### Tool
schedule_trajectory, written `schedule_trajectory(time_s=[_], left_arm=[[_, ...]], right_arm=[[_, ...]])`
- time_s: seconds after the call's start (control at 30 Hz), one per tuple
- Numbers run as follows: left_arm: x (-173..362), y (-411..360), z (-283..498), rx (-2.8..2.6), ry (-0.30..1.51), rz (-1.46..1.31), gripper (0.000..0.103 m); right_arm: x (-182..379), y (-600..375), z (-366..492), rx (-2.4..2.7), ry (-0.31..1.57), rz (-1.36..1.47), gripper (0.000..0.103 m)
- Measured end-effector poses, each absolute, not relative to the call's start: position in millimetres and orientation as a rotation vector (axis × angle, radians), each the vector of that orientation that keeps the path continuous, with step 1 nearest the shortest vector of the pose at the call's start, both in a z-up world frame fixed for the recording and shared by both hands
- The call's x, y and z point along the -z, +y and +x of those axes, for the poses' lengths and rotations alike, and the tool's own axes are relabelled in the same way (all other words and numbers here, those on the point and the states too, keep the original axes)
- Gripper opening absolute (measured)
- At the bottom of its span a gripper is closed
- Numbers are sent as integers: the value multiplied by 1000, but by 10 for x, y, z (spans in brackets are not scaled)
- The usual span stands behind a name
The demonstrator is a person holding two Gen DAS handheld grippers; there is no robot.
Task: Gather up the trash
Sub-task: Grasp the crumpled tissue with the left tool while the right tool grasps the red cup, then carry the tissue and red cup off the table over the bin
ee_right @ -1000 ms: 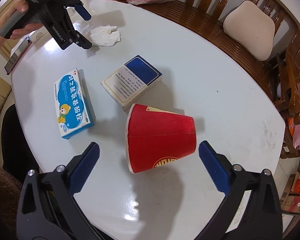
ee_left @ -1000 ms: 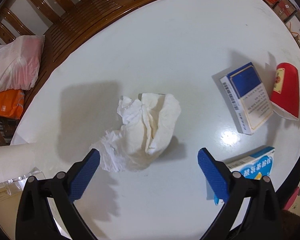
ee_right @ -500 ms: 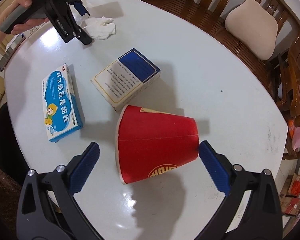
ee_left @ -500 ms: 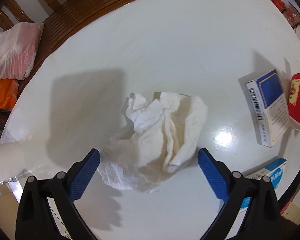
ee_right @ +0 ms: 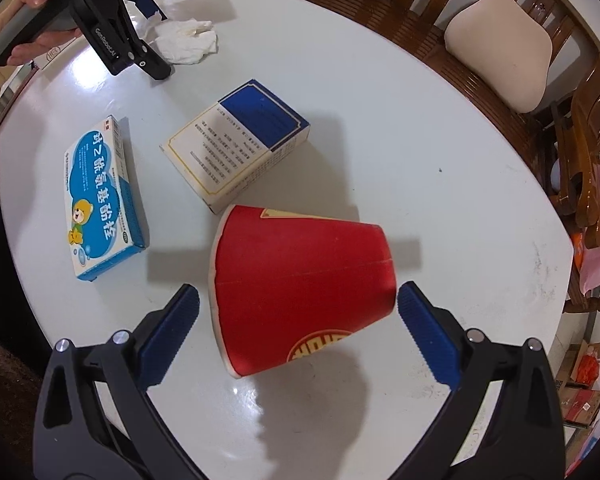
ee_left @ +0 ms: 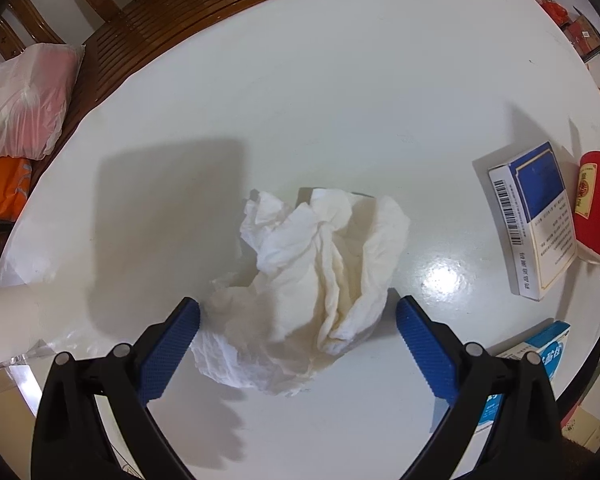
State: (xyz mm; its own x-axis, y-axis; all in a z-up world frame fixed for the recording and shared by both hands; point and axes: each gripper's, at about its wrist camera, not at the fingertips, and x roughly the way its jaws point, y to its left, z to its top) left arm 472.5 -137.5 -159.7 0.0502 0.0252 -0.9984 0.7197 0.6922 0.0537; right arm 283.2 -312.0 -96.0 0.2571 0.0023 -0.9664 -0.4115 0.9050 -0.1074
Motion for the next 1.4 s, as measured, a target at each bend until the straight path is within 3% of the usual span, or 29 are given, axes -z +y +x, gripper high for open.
schedule_trajectory(time_s=[0.2, 0.3, 0.4, 0.47, 0.53, 0.63, 1.0, 1.4], left_arm=[[1586, -1395, 4665, 611, 1434, 646, 96], [1566, -1365, 4677, 631, 1436, 619, 89], [1515, -1376, 4655, 648, 1416, 623, 74], [1473, -1384, 4631, 655, 1406, 623, 53], [1438, -1385, 4627, 646, 1408, 614, 40], [1420, -1372, 4627, 617, 1427, 592, 28], [1292, -1260, 4460, 543, 1437, 546, 21], [591, -877, 3637, 535, 1345, 502, 21]], right_arm=[[1023, -3073, 2890, -281, 1295, -369, 96], [1052, -3073, 2911, -267, 1287, -378, 90], [1065, -3074, 2900, -256, 1282, -377, 86], [1072, -3057, 2869, -246, 1277, -383, 86], [1066, -3031, 2833, -243, 1273, -381, 86], [1043, -2994, 2807, -230, 1264, -376, 86], [802, -2962, 2706, -165, 1231, -346, 86], [208, -2521, 2289, -170, 1101, -351, 86]])
